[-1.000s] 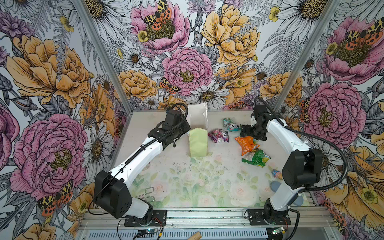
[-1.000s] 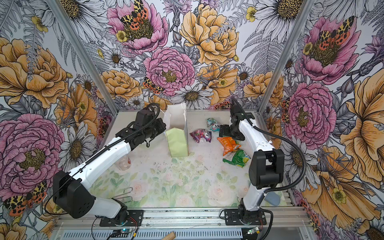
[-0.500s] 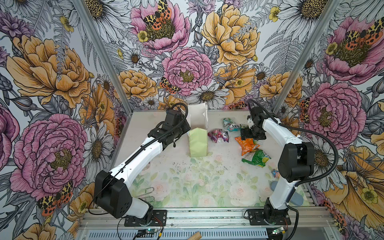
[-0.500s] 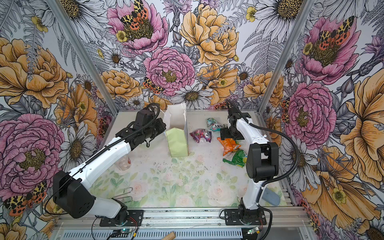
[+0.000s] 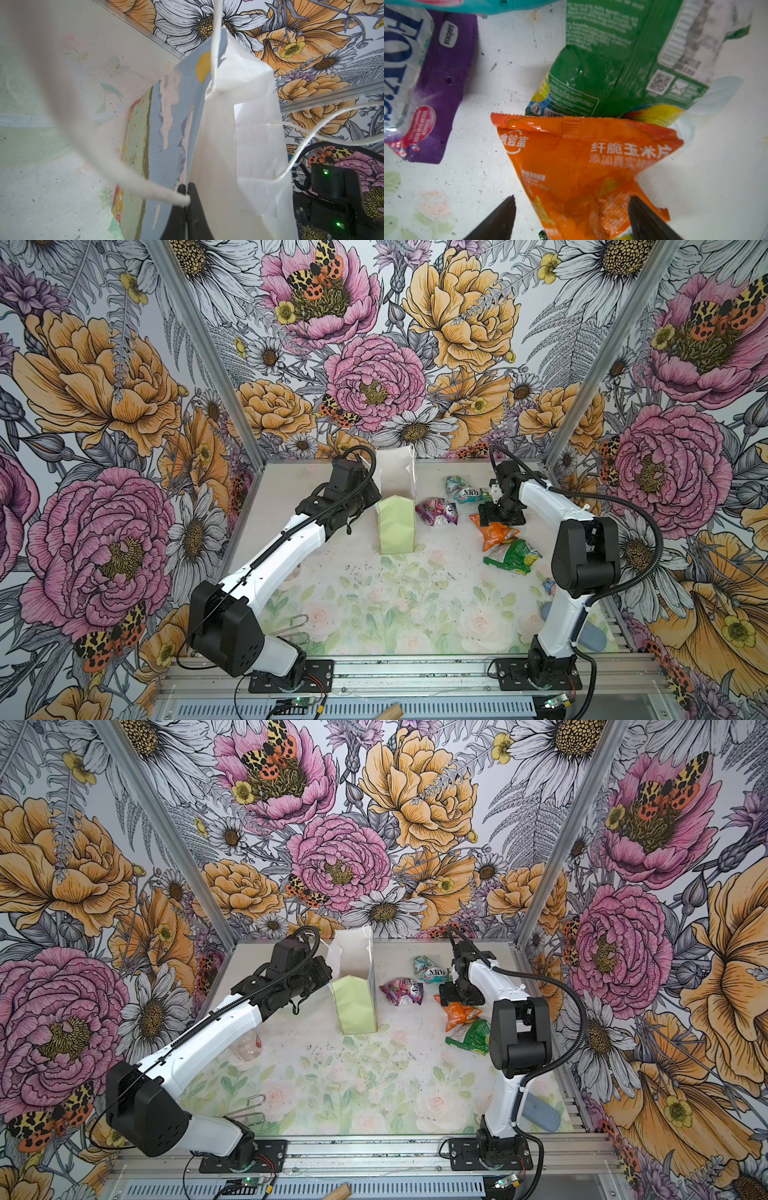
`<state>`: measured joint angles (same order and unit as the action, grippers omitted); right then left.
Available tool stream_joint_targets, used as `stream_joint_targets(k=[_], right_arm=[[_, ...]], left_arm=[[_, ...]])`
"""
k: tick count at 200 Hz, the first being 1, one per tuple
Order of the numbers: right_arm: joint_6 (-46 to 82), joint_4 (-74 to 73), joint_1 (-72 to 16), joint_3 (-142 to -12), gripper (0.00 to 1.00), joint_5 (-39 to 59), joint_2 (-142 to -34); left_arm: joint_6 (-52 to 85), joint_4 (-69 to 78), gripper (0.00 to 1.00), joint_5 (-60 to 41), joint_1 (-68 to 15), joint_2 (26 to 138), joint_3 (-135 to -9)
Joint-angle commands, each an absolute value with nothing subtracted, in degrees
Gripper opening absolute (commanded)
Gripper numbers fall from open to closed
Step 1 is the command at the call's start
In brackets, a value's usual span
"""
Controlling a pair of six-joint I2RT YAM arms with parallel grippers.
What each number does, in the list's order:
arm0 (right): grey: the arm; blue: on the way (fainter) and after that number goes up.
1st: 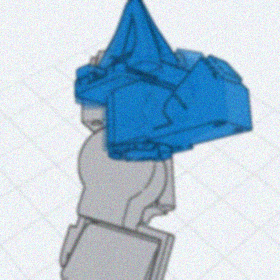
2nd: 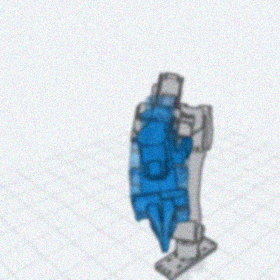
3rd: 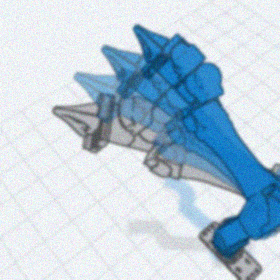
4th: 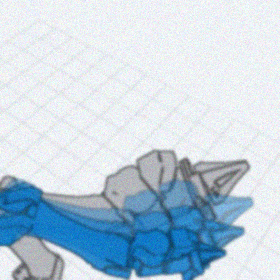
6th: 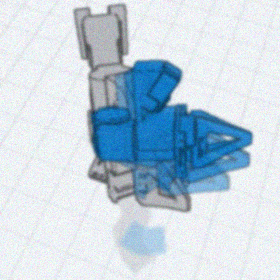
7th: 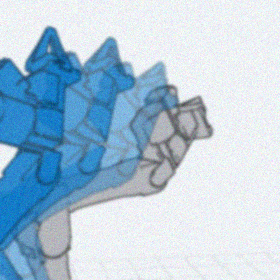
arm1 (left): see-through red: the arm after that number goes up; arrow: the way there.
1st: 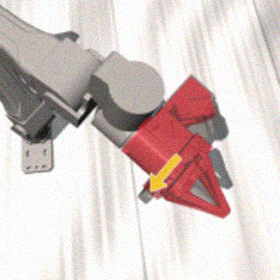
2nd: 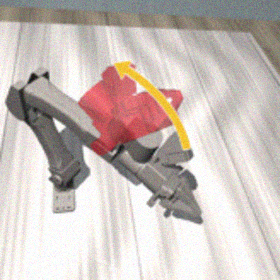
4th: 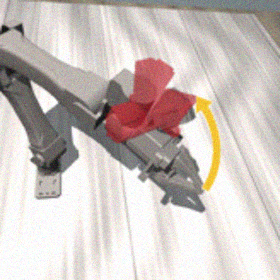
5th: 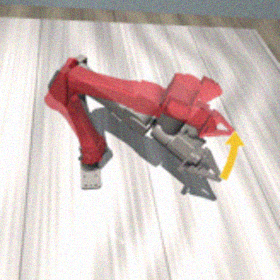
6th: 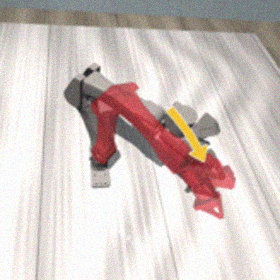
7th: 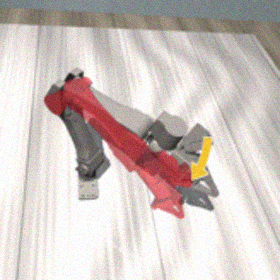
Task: Place the snacks into the paper bag
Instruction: 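Grasp the orange corn-chip packet with the right gripper, then lift the orange packet and carry it over the paper bag with the right gripper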
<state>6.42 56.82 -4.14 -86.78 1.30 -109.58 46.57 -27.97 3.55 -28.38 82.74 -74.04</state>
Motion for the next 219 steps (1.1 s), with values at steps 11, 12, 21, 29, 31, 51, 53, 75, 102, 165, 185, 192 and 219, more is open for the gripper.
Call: stream_joint_targets(k=[11,12,21,29,31,51,53,75,102,165,185,192,219], right_arm=[[7.25,55.20,-4.36,-85.98,0.82,1.98,-111.40],[7.27,55.15,-4.33,-85.97,0.82,1.96,-111.38],[7.56,54.89,-4.51,-85.71,0.80,1.99,-111.53],[7.87,54.71,-4.64,-85.48,0.79,1.90,-111.58],[8.03,54.68,-4.59,-85.40,0.79,1.90,-111.61],[8.96,54.23,-4.80,-84.75,0.74,1.49,-111.53],[9.07,54.16,-4.78,-84.69,0.73,1.45,-111.53],[9.82,53.87,-4.71,-84.33,0.59,1.69,-111.21],[10.70,53.88,-4.74,-84.29,0.35,3.18,-110.58],[13.21,53.96,-4.72,-84.51,0.00,6.58,-106.97],[14.69,53.97,-4.72,-85.06,0.00,7.52,-104.73],[15.43,53.96,-4.73,-85.44,0.00,7.86,-103.75],[19.40,53.97,-4.64,-87.77,0.00,10.62,-99.38]], left_arm=[[46.05,-28.00,0.00,2.80,-28.74,83.57,-75.11],[46.05,-27.97,0.00,2.76,-28.74,83.58,-75.08],[46.05,-27.96,0.00,2.83,-28.74,83.57,-75.10],[46.05,-27.96,0.00,2.82,-28.72,83.65,-75.07],[46.05,-27.99,0.00,2.81,-28.74,83.62,-75.06],[46.14,-27.98,0.00,2.86,-28.87,83.58,-74.97],[46.14,-28.02,0.00,2.85,-28.84,83.58,-74.97],[46.14,-27.99,0.00,2.75,-28.87,83.53,-75.03],[46.14,-27.96,0.00,2.77,-28.87,83.67,-74.99],[46.14,-27.96,0.00,2.80,-28.92,83.49,-74.76],[46.14,-27.96,0.00,2.81,-28.92,83.50,-74.89],[46.14,-27.95,0.00,2.77,-28.96,83.50,-74.94],[46.21,-27.95,0.00,2.89,-28.91,83.50,-74.90]])
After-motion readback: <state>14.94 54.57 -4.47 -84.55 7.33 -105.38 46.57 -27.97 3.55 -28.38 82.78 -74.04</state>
